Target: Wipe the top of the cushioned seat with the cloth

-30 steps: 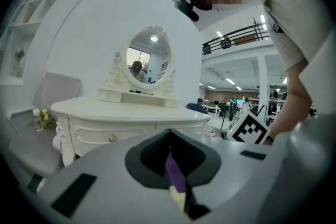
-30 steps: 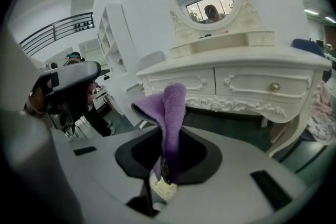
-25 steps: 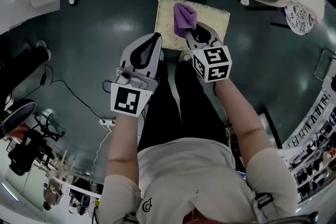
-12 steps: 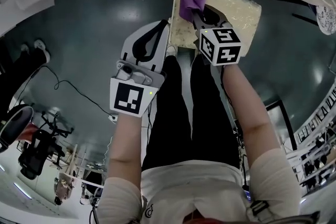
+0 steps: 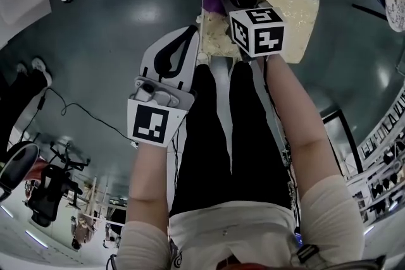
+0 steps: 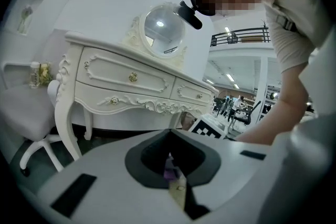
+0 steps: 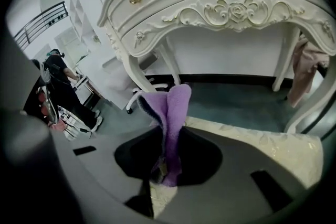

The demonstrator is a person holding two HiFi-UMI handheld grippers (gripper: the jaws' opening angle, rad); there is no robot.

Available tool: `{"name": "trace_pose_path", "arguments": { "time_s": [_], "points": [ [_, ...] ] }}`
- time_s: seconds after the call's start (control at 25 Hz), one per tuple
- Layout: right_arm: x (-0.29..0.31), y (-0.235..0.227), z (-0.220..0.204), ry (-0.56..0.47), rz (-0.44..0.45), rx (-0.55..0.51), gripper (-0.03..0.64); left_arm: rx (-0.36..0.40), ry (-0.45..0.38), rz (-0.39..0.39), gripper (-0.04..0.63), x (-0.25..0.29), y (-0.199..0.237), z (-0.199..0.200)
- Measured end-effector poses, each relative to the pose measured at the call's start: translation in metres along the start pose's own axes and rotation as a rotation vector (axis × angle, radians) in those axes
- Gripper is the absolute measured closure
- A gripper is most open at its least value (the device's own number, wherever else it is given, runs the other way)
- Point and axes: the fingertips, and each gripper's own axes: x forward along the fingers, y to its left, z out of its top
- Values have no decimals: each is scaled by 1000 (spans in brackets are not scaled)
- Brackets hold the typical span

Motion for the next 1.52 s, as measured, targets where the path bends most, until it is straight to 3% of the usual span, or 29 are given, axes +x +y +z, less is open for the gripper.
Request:
{"name": "trace_pose_path", "arguments": {
  "time_s": [0.48,1.52],
  "points": [
    [4,-13,-12,4,33,-23,537,31,-1,-28,583,29,-13,-15],
    [-80,-151,-49,49,-124,-26,531,123,95,-158,583,94,-132,-39]
  ]
}}
